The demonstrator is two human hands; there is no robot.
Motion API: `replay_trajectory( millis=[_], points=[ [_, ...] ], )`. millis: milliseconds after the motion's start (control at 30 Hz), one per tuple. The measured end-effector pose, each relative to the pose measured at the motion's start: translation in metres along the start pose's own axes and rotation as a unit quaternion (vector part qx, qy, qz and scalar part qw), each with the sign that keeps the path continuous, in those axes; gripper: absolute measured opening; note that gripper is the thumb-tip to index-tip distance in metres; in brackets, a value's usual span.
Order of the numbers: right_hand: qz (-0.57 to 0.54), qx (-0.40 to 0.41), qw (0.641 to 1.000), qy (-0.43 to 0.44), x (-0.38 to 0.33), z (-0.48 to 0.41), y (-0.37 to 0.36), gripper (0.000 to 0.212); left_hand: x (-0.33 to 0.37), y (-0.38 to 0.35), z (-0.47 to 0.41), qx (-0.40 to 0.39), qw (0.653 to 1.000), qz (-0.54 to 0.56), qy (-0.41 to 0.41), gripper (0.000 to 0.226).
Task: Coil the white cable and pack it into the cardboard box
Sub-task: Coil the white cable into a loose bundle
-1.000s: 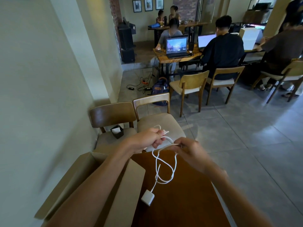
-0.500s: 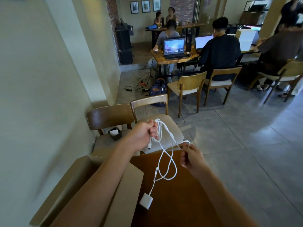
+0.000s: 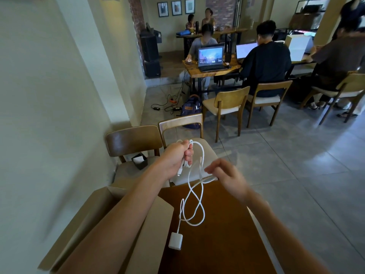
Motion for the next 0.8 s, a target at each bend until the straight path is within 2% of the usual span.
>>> replay_trajectory(
  millis=[33, 67, 167, 200, 333, 433, 600, 700, 733, 800],
  points=[
    [-0.044, 0.000, 0.999, -0.001, -0.006, -0.002, 0.001, 0.026, 0.001, -0.002, 0.000, -0.003, 1.000, 0.010, -0.001, 0.037],
    [-0.041, -0.024, 0.999, -0.003, -0.012, -0.003, 0.001, 0.028, 0.003, -0.005, -0.001, -0.008, 1.000, 0.028, -0.001, 0.038],
    [0.100, -0.103, 0.990, 0.011, -0.018, -0.006, -0.010, 0.025, 0.011, -0.013, -0.001, -0.021, 0.994, 0.110, 0.010, 0.041],
    [0.099, -0.104, 0.990, 0.007, -0.013, -0.006, -0.012, 0.026, 0.015, -0.016, -0.001, -0.024, 0.991, 0.129, 0.011, 0.042],
    [-0.016, -0.076, 0.995, -0.060, 0.015, 0.000, -0.018, 0.016, 0.029, -0.023, 0.001, -0.031, 0.979, 0.201, 0.013, 0.042],
    [-0.112, -0.036, 0.988, -0.098, 0.033, 0.004, -0.019, 0.017, 0.042, -0.028, 0.004, -0.034, 0.972, 0.232, 0.004, 0.043],
    [-0.256, -0.009, 0.957, -0.134, 0.045, 0.004, -0.019, 0.027, 0.056, -0.039, 0.009, -0.059, 0.961, 0.269, -0.015, 0.043],
    [-0.338, -0.043, 0.929, -0.147, 0.044, 0.002, -0.021, 0.037, 0.057, -0.042, 0.011, -0.071, 0.969, 0.235, -0.036, 0.044],
    [-0.340, -0.072, 0.925, -0.152, 0.041, 0.003, -0.022, 0.036, 0.056, -0.043, 0.011, -0.068, 0.973, 0.219, -0.040, 0.043],
    [-0.240, -0.127, 0.952, -0.143, 0.032, 0.002, -0.024, 0.036, 0.050, -0.042, 0.010, -0.042, 0.982, 0.179, -0.037, 0.041]
  ],
)
Point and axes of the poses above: each hand's wrist, its own z-axis away from the middle knuckle, its own y-axis out of the back of the hand, x = y × z, the point moved 4 cm from there along -z, towards the middle knuckle, and after that the axes turned 6 degrees about -x, right-handed, at the moved point
